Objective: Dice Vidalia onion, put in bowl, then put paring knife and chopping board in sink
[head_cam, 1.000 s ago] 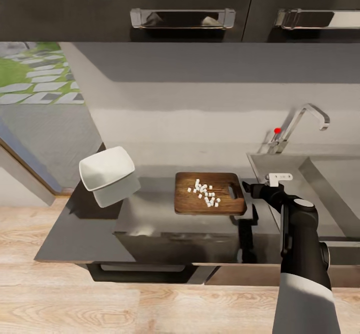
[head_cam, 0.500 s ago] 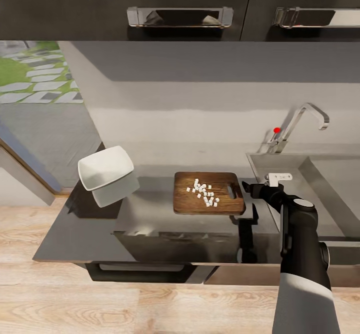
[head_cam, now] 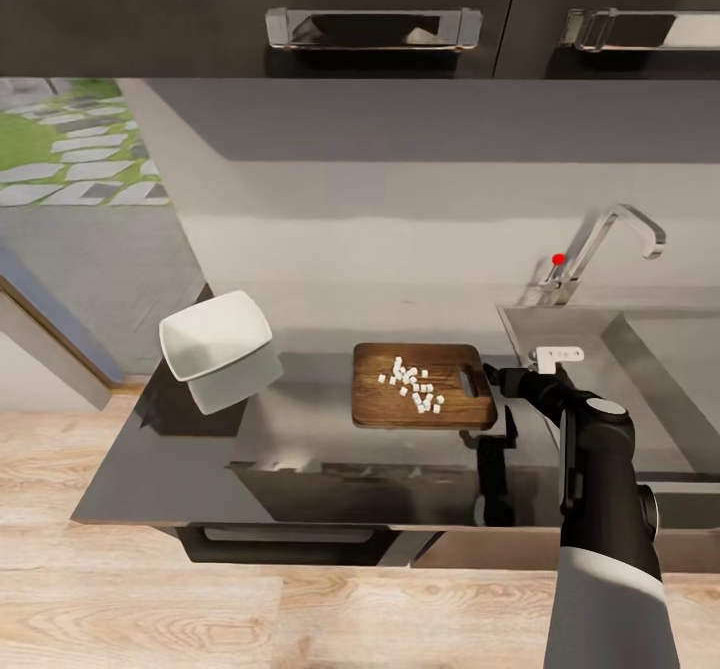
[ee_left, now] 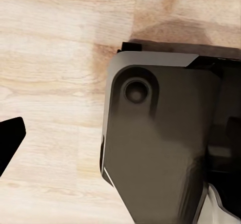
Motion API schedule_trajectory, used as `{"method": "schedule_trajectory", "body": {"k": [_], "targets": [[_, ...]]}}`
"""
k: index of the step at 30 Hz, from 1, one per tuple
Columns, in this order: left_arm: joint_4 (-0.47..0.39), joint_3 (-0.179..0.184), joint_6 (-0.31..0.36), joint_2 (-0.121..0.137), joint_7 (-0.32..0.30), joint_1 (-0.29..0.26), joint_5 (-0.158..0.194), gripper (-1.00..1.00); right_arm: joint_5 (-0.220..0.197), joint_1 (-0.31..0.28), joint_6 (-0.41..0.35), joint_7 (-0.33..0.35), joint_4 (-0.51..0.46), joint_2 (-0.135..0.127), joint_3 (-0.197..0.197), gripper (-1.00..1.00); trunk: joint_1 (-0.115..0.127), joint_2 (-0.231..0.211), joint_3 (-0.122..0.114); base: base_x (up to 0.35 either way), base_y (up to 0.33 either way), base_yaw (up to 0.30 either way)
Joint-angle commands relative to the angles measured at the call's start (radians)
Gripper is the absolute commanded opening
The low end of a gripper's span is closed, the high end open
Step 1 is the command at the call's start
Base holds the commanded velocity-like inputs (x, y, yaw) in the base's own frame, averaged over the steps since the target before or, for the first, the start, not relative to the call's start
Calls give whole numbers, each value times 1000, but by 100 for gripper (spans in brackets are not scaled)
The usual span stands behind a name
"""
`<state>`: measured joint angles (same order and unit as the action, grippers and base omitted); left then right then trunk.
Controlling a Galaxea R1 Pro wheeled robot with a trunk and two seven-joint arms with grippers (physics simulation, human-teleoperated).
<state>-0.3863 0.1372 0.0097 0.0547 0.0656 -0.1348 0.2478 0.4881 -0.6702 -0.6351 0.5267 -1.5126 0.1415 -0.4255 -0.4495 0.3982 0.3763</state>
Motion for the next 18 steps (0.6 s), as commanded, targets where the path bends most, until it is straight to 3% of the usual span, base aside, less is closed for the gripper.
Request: {"method": "schedule_trajectory", "body": {"k": [1,18], "targets": [[-2,9,1,1,7,0,9,100,10,-1,-2,10,-1,1,-2,100,0,2,3,0,17,0],[0,9,1,1,7,0,9,100,10,-1,-2,10,-2,1,-2,100,0,2,19,0,2,0]]}}
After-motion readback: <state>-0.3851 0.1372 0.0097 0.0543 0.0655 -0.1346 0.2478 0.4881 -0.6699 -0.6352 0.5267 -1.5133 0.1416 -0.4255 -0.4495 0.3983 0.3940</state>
